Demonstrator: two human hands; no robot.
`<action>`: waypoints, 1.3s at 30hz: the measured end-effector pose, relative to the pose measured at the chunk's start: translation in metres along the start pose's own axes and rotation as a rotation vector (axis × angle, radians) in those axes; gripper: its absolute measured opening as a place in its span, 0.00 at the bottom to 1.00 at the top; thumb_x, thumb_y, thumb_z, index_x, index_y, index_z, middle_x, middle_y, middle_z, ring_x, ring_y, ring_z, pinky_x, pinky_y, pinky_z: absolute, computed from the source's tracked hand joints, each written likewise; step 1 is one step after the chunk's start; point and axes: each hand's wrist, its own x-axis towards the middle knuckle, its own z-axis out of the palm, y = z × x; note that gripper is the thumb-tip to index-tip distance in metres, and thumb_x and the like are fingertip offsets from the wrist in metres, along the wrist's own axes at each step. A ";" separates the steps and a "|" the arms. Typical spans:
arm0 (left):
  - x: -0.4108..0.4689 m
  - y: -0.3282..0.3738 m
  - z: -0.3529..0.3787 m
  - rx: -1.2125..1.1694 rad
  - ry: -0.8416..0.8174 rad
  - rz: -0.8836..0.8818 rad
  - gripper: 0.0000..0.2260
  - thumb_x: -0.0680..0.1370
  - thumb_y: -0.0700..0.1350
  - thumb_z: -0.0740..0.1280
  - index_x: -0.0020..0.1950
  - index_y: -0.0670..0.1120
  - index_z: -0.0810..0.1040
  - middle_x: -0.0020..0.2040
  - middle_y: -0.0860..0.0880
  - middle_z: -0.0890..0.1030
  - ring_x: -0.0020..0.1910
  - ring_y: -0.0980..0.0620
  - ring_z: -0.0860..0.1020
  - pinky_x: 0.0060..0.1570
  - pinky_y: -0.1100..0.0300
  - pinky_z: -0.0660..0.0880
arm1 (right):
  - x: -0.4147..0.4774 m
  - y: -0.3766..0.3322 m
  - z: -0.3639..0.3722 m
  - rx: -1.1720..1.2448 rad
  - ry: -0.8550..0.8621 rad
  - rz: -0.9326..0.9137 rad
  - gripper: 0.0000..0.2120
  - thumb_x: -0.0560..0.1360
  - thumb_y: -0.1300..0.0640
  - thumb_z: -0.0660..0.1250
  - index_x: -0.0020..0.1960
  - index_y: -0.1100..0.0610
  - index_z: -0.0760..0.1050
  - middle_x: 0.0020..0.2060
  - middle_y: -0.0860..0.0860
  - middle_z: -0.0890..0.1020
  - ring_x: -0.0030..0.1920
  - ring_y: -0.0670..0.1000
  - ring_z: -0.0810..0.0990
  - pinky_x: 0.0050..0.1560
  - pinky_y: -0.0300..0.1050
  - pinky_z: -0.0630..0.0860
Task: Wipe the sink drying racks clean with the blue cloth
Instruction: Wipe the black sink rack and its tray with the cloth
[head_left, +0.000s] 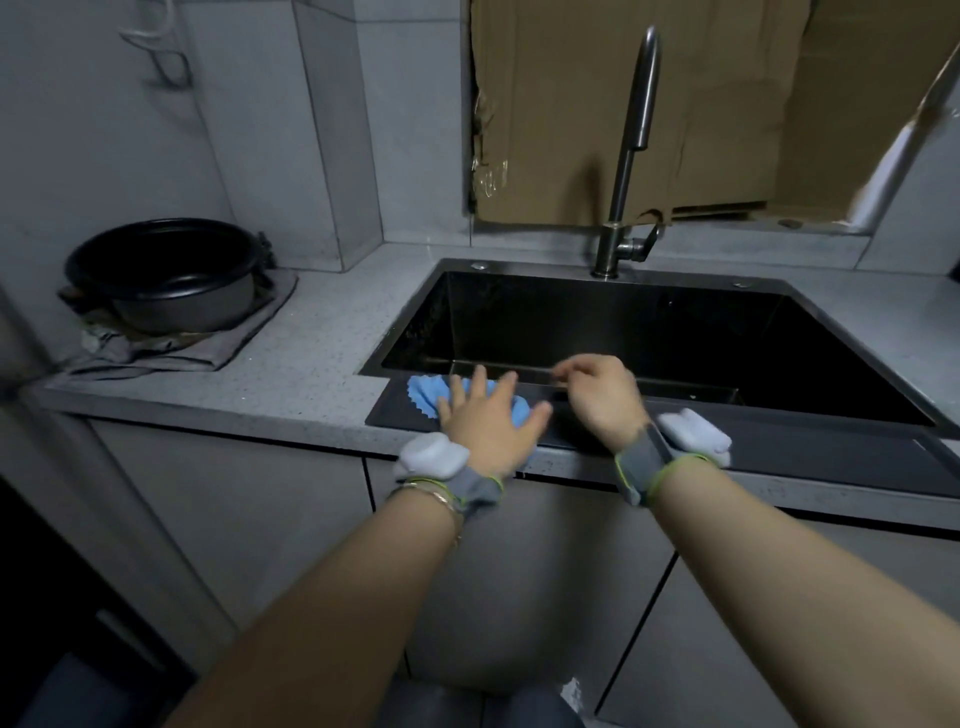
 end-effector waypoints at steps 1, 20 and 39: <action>-0.001 0.009 0.006 0.095 -0.059 0.005 0.29 0.79 0.61 0.55 0.77 0.50 0.55 0.78 0.43 0.50 0.76 0.39 0.48 0.73 0.46 0.47 | -0.002 0.012 -0.010 -0.254 -0.013 -0.025 0.17 0.73 0.65 0.58 0.57 0.58 0.79 0.56 0.56 0.80 0.61 0.56 0.75 0.60 0.43 0.70; 0.006 -0.007 -0.013 0.066 -0.092 0.137 0.34 0.67 0.51 0.44 0.69 0.40 0.71 0.67 0.41 0.72 0.66 0.45 0.70 0.63 0.56 0.65 | -0.009 0.033 -0.036 -0.566 -0.222 0.015 0.26 0.75 0.62 0.60 0.72 0.52 0.64 0.73 0.50 0.62 0.73 0.53 0.59 0.72 0.49 0.57; 0.039 0.005 -0.038 -0.673 0.368 -0.248 0.04 0.73 0.39 0.65 0.44 0.41 0.79 0.46 0.37 0.80 0.48 0.41 0.79 0.51 0.51 0.75 | 0.003 0.007 -0.052 -0.140 -0.116 -0.140 0.35 0.70 0.69 0.61 0.75 0.55 0.58 0.73 0.55 0.62 0.73 0.53 0.59 0.69 0.37 0.57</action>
